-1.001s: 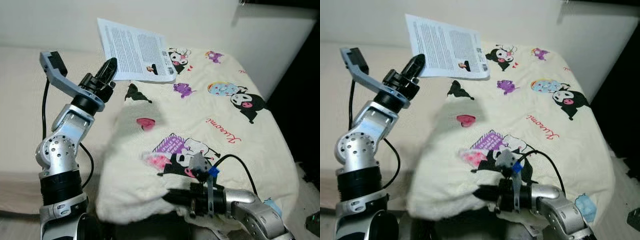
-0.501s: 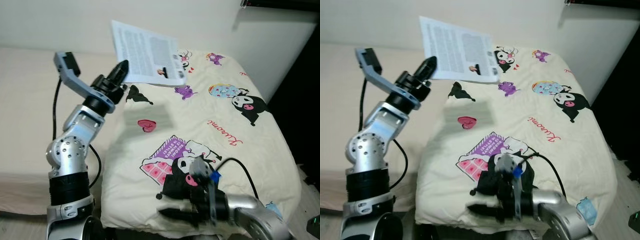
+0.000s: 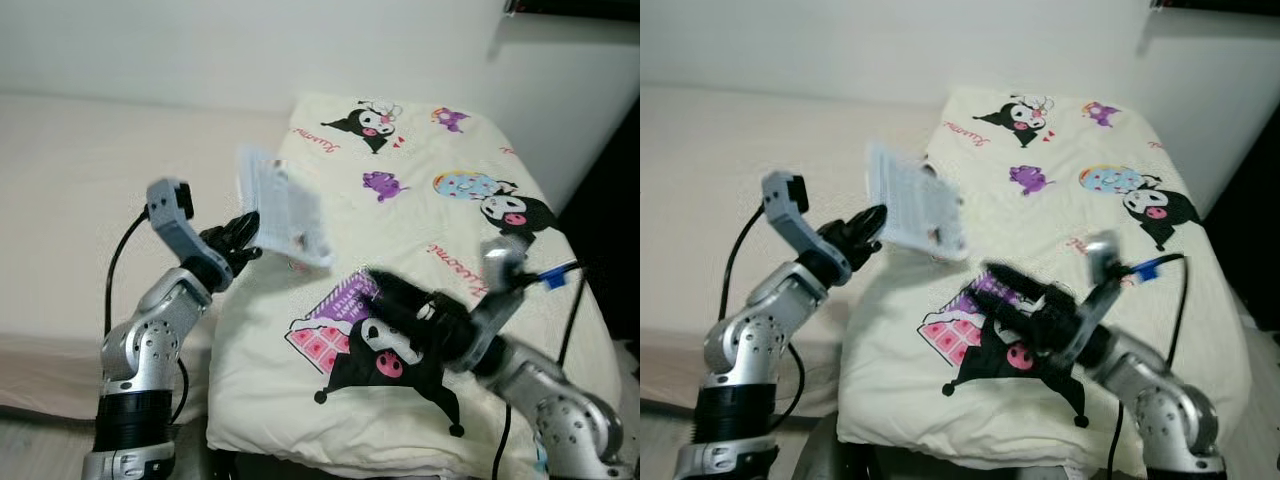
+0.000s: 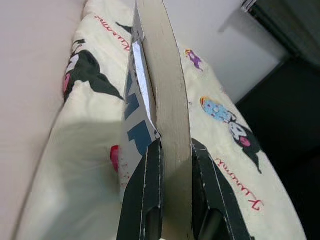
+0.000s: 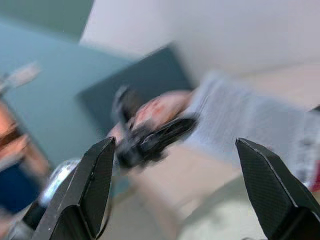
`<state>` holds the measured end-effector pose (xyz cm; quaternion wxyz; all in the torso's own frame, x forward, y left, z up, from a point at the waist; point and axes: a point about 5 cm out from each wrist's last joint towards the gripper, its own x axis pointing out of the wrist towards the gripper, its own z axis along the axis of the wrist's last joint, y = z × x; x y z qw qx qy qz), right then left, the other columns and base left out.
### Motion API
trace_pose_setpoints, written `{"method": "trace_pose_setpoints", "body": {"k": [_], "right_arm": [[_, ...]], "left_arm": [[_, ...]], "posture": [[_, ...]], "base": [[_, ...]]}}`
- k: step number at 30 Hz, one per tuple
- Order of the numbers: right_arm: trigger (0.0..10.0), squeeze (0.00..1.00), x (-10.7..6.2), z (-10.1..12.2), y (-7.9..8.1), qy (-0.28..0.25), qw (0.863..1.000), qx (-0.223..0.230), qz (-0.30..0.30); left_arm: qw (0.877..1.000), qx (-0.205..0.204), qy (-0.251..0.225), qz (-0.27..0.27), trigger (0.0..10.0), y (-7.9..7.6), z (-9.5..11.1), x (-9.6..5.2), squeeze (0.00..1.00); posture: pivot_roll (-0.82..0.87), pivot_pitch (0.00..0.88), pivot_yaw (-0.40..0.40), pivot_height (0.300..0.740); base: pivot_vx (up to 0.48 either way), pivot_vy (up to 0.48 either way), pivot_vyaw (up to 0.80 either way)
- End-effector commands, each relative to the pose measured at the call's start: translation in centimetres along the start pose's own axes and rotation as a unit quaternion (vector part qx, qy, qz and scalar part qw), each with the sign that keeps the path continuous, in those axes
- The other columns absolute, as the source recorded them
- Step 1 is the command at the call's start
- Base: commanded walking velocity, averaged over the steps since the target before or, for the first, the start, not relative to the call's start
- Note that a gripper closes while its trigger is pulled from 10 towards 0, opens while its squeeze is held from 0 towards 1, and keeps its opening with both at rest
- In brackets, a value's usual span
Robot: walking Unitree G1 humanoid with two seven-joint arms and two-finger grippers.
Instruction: Clean up the room
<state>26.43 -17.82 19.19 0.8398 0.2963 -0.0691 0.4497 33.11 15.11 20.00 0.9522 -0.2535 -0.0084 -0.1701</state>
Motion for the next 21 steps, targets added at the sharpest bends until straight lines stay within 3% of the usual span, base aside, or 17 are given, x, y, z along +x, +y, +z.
{"method": "trace_pose_setpoints", "body": {"k": [1,7,21], "right_arm": [[10.0,0.0,0.0,0.2,-0.2,-0.017,1.0,0.007,-0.007],[10.0,0.0,-0.2,1.5,-1.7,-0.068,0.995,-0.008,-0.065],[10.0,0.0,0.1,1.4,-1.9,-0.085,0.992,0.012,-0.088]], "left_arm": [[1.0,0.014,-0.007,-0.012,10.0,-0.6,0.5,0.1,0.0],[1.0,0.019,-0.024,-0.008,10.0,-0.5,0.4,0.1,0.0],[0.999,0.035,-0.019,-0.003,10.0,-0.6,-0.2,0.2,0.0]], "posture": [[-0.07,0.062,-0.014,0.487],[-0.07,0.061,-0.014,0.511],[-0.07,0.063,-0.009,0.559]], "base": [[-0.48,0.0,0.0],[-0.072,0.0,0.0],[0.0,0.0,0.0]]}}
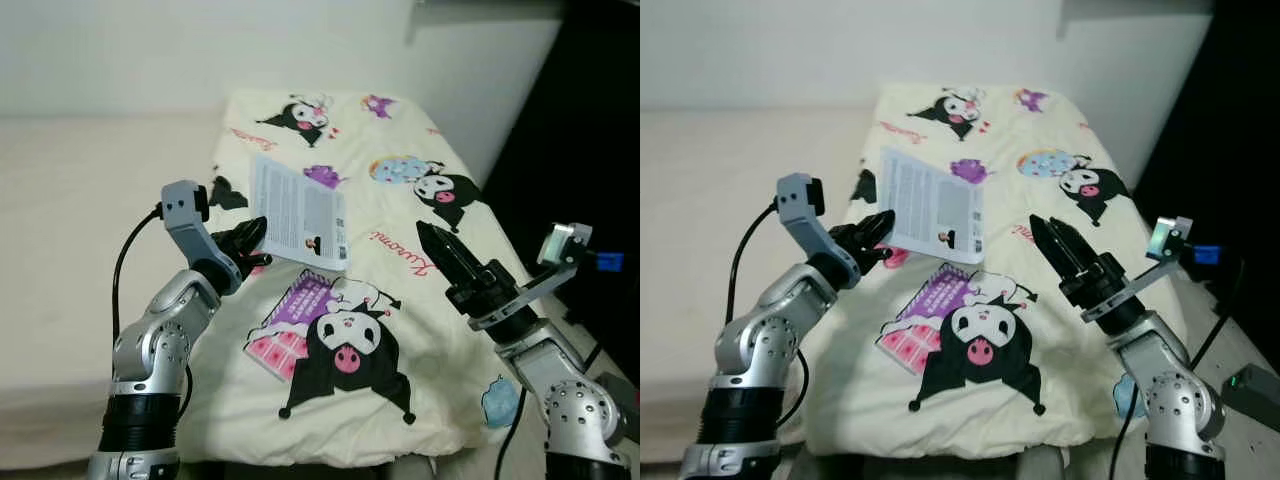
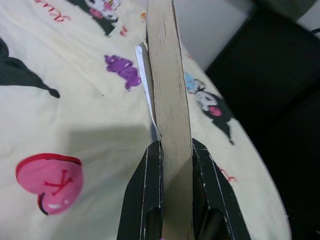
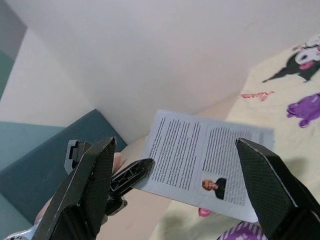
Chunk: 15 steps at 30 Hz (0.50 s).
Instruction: Clean up the room
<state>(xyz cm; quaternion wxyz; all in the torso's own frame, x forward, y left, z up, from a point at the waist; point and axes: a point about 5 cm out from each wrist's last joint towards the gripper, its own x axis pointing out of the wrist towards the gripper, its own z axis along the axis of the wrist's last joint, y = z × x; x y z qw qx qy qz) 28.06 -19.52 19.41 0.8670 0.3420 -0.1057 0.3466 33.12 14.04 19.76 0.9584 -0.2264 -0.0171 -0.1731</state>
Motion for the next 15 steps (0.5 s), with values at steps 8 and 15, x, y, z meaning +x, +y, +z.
{"method": "trace_pose_setpoints", "body": {"k": [8,15], "right_arm": [[10.0,0.0,0.34,-0.38,0.14,0.0,1.0,0.007,0.005],[10.0,0.0,0.43,-0.81,0.25,0.011,1.0,0.008,0.01]], "left_arm": [[1.0,0.014,-0.005,0.003,10.0,0.31,0.16,-0.12,0.0],[1.0,0.017,0.003,0.001,10.0,0.59,-0.38,-0.18,0.0]], "posture": [[-0.07,0.055,-0.01,0.587],[-0.07,0.049,-0.008,0.611]], "base": [[-0.047,0.0,0.0],[-0.461,0.0,0.0]]}}
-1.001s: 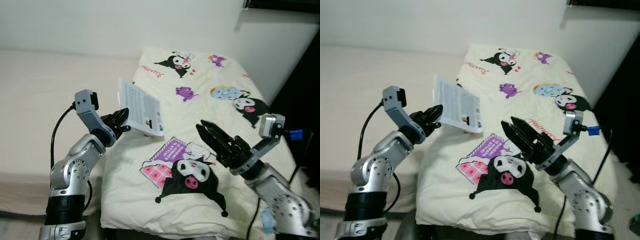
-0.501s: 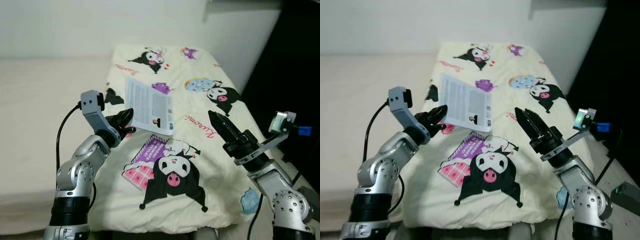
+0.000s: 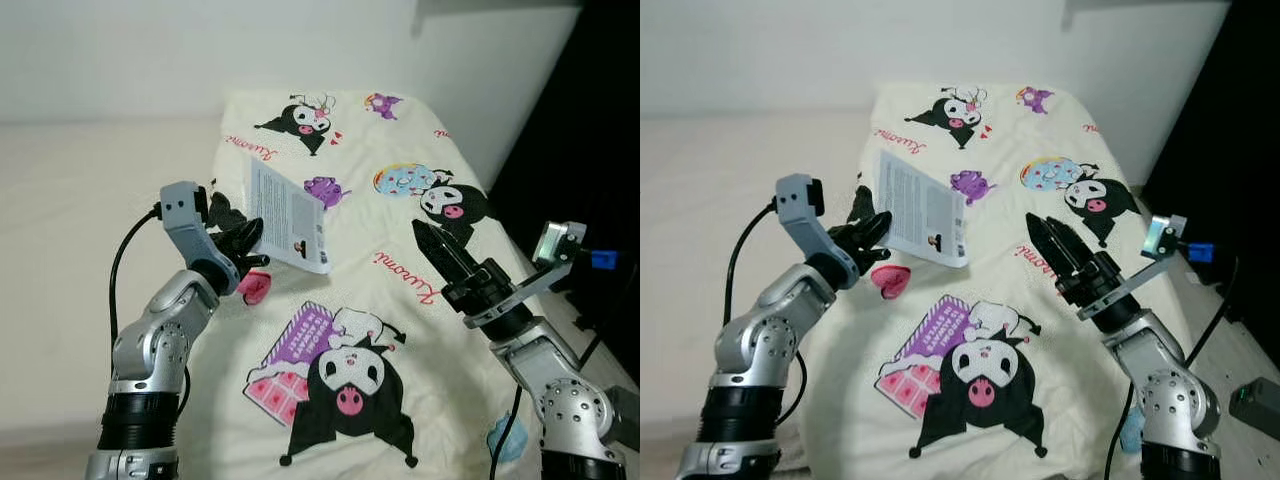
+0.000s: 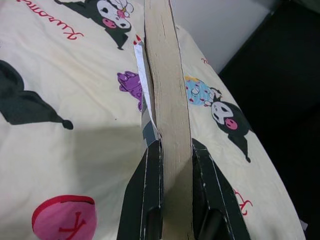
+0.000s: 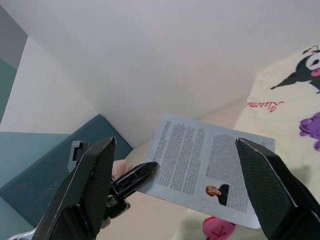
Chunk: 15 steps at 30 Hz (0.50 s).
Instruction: Clean up the room
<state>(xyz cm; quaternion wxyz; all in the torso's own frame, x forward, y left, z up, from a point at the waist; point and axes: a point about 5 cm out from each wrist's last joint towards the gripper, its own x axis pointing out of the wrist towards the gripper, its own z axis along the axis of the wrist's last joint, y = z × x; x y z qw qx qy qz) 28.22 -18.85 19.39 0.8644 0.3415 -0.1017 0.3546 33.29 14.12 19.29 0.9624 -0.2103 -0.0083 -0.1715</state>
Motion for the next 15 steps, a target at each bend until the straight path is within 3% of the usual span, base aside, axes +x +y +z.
{"method": "trace_pose_setpoints", "body": {"k": [1,15], "right_arm": [[10.0,0.0,-0.1,-0.5,0.0,0.007,1.0,0.005,0.002],[10.0,0.0,-0.7,-1.8,-0.7,0.027,0.999,0.01,-0.015]], "left_arm": [[1.0,-0.001,-0.008,0.002,10.0,0.6,-0.1,-0.3,0.0],[0.998,-0.013,0.031,0.043,10.0,3.2,-3.1,-1.3,0.0]], "posture": [[-0.07,0.048,-0.007,0.616],[-0.07,0.051,-0.006,0.668]], "base": [[0.0,0.0,0.0],[0.0,0.0,0.0]]}}
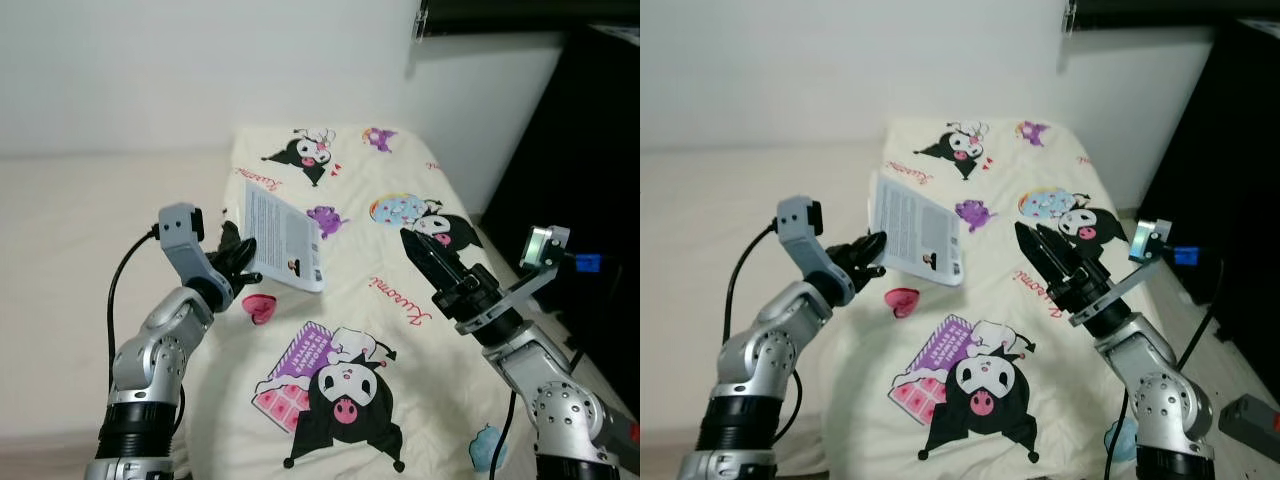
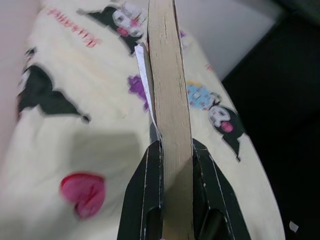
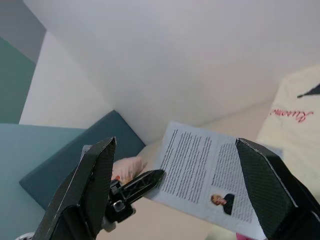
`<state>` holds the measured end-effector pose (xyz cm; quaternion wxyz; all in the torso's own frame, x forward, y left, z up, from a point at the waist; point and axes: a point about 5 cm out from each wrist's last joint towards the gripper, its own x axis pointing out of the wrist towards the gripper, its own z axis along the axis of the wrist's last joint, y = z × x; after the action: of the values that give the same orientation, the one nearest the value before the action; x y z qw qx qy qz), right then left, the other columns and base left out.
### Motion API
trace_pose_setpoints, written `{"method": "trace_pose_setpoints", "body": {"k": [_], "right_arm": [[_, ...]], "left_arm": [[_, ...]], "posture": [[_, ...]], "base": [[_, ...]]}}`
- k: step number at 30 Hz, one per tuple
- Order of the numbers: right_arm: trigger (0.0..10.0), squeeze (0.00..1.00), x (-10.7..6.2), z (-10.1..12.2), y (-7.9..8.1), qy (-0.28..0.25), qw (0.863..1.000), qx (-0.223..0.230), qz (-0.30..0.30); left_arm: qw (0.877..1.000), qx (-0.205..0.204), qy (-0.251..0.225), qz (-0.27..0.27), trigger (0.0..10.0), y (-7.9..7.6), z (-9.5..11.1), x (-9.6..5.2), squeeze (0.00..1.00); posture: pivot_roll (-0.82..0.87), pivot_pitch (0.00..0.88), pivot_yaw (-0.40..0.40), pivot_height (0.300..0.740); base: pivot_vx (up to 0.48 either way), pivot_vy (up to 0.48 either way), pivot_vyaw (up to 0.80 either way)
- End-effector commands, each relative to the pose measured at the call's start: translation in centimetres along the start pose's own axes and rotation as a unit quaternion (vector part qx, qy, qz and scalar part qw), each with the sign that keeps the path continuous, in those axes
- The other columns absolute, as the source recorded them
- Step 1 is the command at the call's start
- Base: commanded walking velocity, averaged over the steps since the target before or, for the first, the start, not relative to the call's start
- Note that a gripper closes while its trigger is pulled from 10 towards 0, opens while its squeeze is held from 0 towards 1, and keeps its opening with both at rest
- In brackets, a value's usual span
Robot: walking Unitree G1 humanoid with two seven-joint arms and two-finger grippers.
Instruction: Clean up the room
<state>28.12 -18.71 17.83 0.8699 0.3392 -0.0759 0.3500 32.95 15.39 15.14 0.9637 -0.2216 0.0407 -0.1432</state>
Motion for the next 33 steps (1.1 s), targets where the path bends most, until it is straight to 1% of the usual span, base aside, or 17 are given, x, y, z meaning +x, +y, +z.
{"method": "trace_pose_setpoints", "body": {"k": [1,2,5,6,7,11,13,16,18,20,21,22,24,29,31,32,33], "right_arm": [[10.0,0.0,-0.2,-0.8,-0.3,0.009,1.0,0.007,-0.007],[10.0,0.0,-0.5,-1.3,-0.6,0.015,1.0,0.009,-0.015],[10.0,0.0,-0.8,-1.7,-0.9,0.021,0.999,0.011,-0.022],[10.0,0.0,-1.2,-2.3,-1.4,0.03,0.999,0.014,-0.036],[10.0,0.0,-1.2,-2.3,-1.4,0.03,0.999,0.014,-0.036],[10.0,0.0,-2.2,-3.5,-2.4,0.049,0.996,0.015,-0.066],[10.0,0.0,-3.6,-5.2,-3.9,0.079,0.991,0.015,-0.11],[10.0,0.0,-4.4,-6.1,-4.6,0.093,0.986,0.018,-0.134],[10.0,0.0,-5.8,-7.6,-5.7,0.118,0.977,0.012,-0.177],[10.0,0.0,-5.8,-7.6,-5.7,0.118,0.977,0.012,-0.177],[10.0,0.0,-7.0,-8.7,-6.7,0.15,0.963,-0.003,-0.224],[10.0,0.0,-8.8,-10.2,-7.3,0.189,0.948,-0.019,-0.254],[10.0,0.0,-9.3,-10.5,-7.5,0.198,0.944,-0.029,-0.263],[10.0,0.0,-8.8,-9.9,-7.1,0.164,0.957,-0.017,-0.237],[10.0,0.0,-8.1,-9.5,-6.6,0.146,0.969,-0.005,-0.201],[10.0,0.0,-8.1,-9.5,-6.6,0.146,0.969,-0.005,-0.201],[10.0,0.0,-7.7,-9.3,-6.2,0.141,0.974,0.003,-0.179]], "left_arm": [[1.0,0.006,0.003,0.015,10.0,1.2,-0.7,-0.4,0.0],[0.999,0.006,0.02,0.031,10.0,2.3,-1.9,-0.7,0.0],[0.998,0.003,0.034,0.048,10.0,3.3,-2.9,-1.2,0.0],[0.997,-0.003,0.048,0.068,10.0,4.5,-4.1,-1.8,0.0],[0.997,-0.003,0.048,0.068,10.0,4.5,-4.1,-1.8,0.0],[0.992,-0.015,0.066,0.105,10.0,6.5,-5.8,-2.9,0.0],[0.984,-0.032,0.081,0.155,10.0,8.6,-7.3,-4.3,0.0],[0.979,-0.034,0.091,0.179,10.0,9.5,-8.0,-5.1,0.0],[0.971,-0.04,0.105,0.21,10.0,10.7,-9.0,-6.3,0.0],[0.971,-0.04,0.105,0.21,10.0,10.7,-9.0,-6.3,0.0],[0.966,-0.04,0.116,0.228,10.0,11.4,-9.7,-7.0,0.0],[0.955,-0.046,0.133,0.262,10.0,12.6,-11.0,-8.6,0.0],[0.951,-0.052,0.135,0.274,10.0,12.9,-11.4,-9.2,0.0],[0.952,-0.09,0.11,0.271,10.0,13.2,-11.6,-9.5,0.0],[0.963,-0.106,0.077,0.237,10.0,12.8,-10.9,-9.0,0.0],[0.963,-0.106,0.077,0.237,10.0,12.8,-10.9,-9.0,0.0],[0.971,-0.108,0.06,0.206,10.0,12.5,-10.4,-8.5,0.0]], "posture": [[-0.07,0.052,-0.006,0.673],[-0.07,0.052,-0.005,0.678],[-0.07,0.053,-0.005,0.682],[-0.07,0.053,-0.005,0.687],[-0.07,0.053,-0.005,0.687],[-0.07,0.049,-0.007,0.697],[-0.06,0.043,-0.009,0.706],[-0.06,0.043,-0.009,0.711],[-0.06,0.039,-0.011,0.721],[-0.06,0.039,-0.011,0.721],[-0.06,0.036,-0.012,0.721],[-0.06,0.033,-0.012,0.721],[-0.06,0.033,-0.012,0.721],[-0.06,0.03,-0.008,0.721],[-0.06,0.028,-0.01,0.721],[-0.06,0.028,-0.01,0.721],[-0.06,0.026,-0.011,0.721]], "base": [[0.0,0.0,0.0],[0.0,0.0,0.0],[0.0,0.0,0.0],[0.0,0.0,0.0],[0.0,0.0,0.0],[0.0,0.0,0.0],[0.0,0.0,0.0],[0.0,0.0,0.0],[0.0,0.0,0.0],[0.0,0.0,0.0],[0.0,0.0,0.0],[0.0,0.0,0.0],[0.0,0.0,0.37],[0.0,0.0,0.73],[0.0,0.0,0.74],[0.0,0.0,0.74],[0.0,0.0,0.74]]}}
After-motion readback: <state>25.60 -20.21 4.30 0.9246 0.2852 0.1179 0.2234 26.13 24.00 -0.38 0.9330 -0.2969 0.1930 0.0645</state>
